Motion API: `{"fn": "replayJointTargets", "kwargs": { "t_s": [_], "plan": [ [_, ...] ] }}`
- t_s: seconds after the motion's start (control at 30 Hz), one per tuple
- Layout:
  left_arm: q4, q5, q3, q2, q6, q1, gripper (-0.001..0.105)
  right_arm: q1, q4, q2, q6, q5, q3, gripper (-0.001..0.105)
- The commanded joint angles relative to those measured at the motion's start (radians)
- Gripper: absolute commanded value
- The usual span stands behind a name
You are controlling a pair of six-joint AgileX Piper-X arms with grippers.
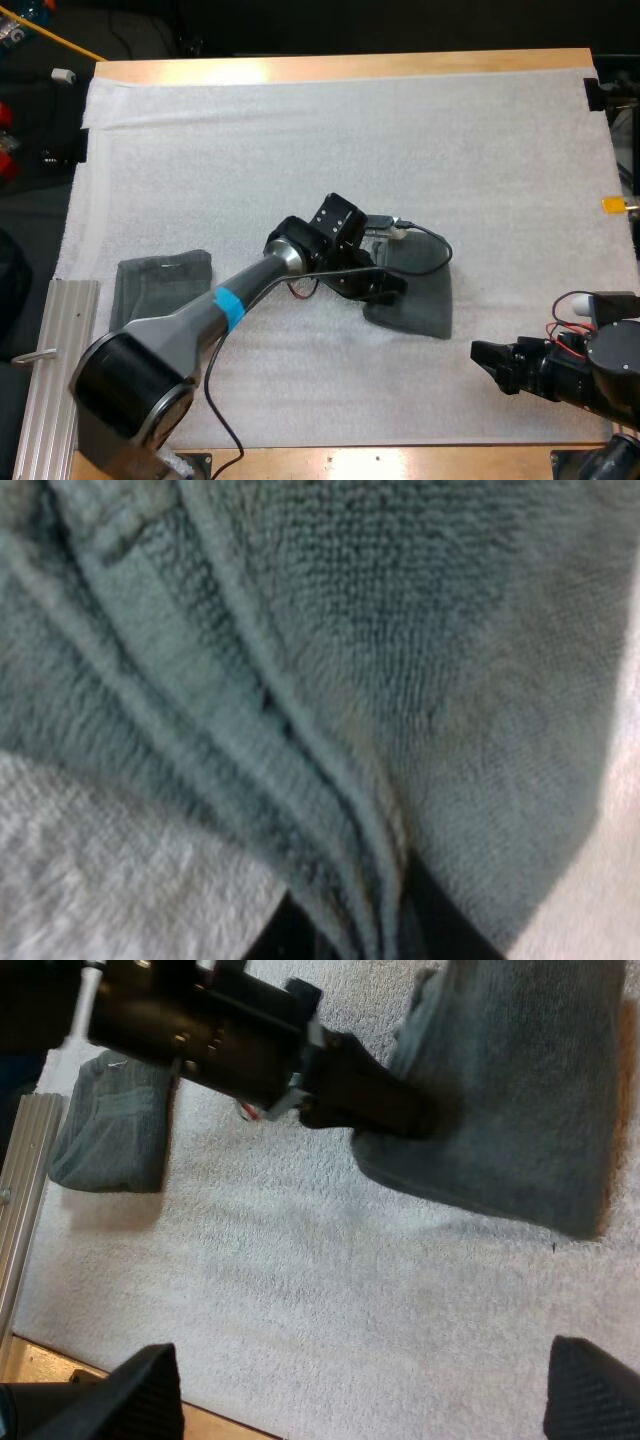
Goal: Pick towel from pile, fold and stack
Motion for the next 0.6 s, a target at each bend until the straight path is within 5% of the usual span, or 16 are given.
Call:
{"fn": "replayJointTargets", "kwargs": {
  "t_s": [0.0,0.23,0.57],
  "plan": [
    [0.044,-0.038,-0.017,-0.039,0.043,-0.003,0.000,0.002,0.002,-0.001,0.001,-0.008,-0.005,0.071],
    [0.230,-0.233,-0.021,-0.177,0.239,0.013,0.000,0.002,0.002,-0.001,0.001,-0.006,-0.005,0.071],
    [0.436,-0.426,-0.021,-0.323,0.392,0.145,0.000,0.002,0.002,-0.001,0.001,-0.004,-0.005,0.071]
  ]
}}
